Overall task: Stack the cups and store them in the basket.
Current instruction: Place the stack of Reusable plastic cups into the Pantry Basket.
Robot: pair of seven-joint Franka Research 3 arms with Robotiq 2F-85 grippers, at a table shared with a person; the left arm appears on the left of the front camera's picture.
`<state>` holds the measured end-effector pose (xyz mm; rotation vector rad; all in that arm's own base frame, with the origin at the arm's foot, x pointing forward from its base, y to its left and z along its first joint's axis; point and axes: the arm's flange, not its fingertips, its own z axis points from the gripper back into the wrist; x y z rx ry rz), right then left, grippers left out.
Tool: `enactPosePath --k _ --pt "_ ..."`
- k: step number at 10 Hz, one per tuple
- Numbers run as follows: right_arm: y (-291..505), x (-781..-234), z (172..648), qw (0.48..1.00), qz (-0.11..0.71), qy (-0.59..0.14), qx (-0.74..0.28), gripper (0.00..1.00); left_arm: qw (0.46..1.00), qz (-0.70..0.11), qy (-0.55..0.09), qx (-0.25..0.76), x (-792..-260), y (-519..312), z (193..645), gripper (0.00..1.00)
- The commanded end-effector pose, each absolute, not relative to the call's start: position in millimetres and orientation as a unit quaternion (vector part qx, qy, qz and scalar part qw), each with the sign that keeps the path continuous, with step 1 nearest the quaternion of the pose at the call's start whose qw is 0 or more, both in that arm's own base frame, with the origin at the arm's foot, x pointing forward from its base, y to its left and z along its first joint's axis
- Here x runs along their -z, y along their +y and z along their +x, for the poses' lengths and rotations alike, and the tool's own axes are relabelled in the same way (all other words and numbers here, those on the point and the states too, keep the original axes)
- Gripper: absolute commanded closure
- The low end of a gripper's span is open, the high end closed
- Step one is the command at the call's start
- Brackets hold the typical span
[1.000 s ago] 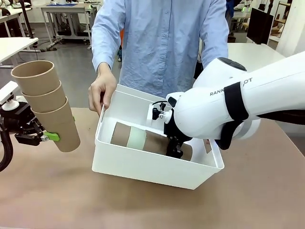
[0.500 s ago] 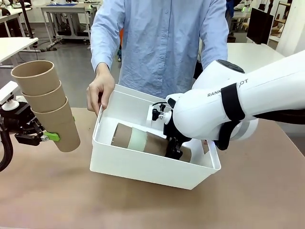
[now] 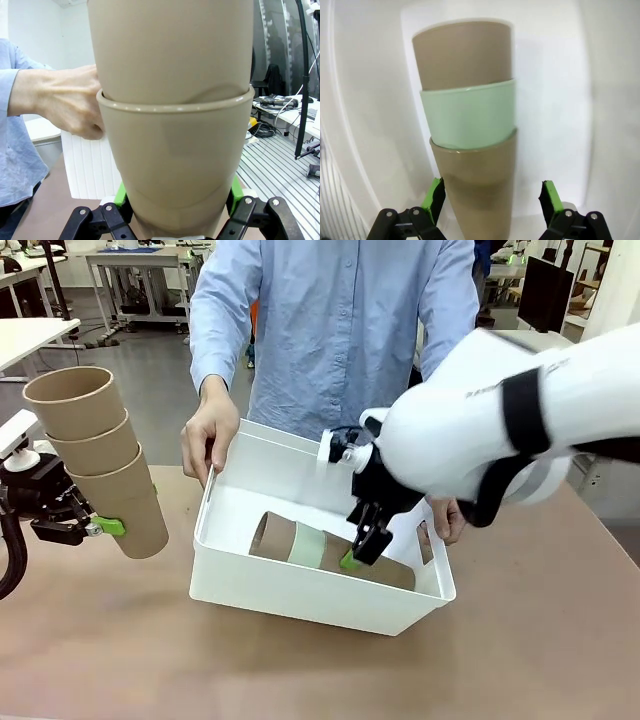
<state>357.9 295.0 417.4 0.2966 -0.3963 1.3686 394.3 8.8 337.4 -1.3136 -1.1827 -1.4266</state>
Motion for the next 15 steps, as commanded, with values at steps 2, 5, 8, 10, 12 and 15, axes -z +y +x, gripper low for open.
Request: enactPosePath --k 2,5,8,10,12,15 --pt "223 -486 339 0.729 0.182 -0.233 -0.617 0.00 0.414 -0.523 -0.477 0.572 -342 9 393 0.15" --pt "128 -529 332 0.727 0.247 -0.278 -0.577 0.00 0.414 -0.523 -0.477 0.572 -342 9 393 0.15" --pt "17 -520 341 0.691 0.333 -0.339 -0.545 0.00 0.414 -0.523 -0.477 0.572 -342 9 393 0.15" --pt "-9 -518 345 0.703 0.323 -0.347 -0.531 0.00 0.414 -0.523 -0.477 0.572 -342 9 393 0.15" --pt "-16 -512 350 0.709 0.309 -0.348 -0.530 0.00 0.414 -0.523 -0.477 0.572 -342 9 393 0.15" --pt "-26 -509 342 0.714 0.315 -0.343 -0.524 0.00 0.414 -0.523 -0.477 0.572 -342 9 393 0.15"
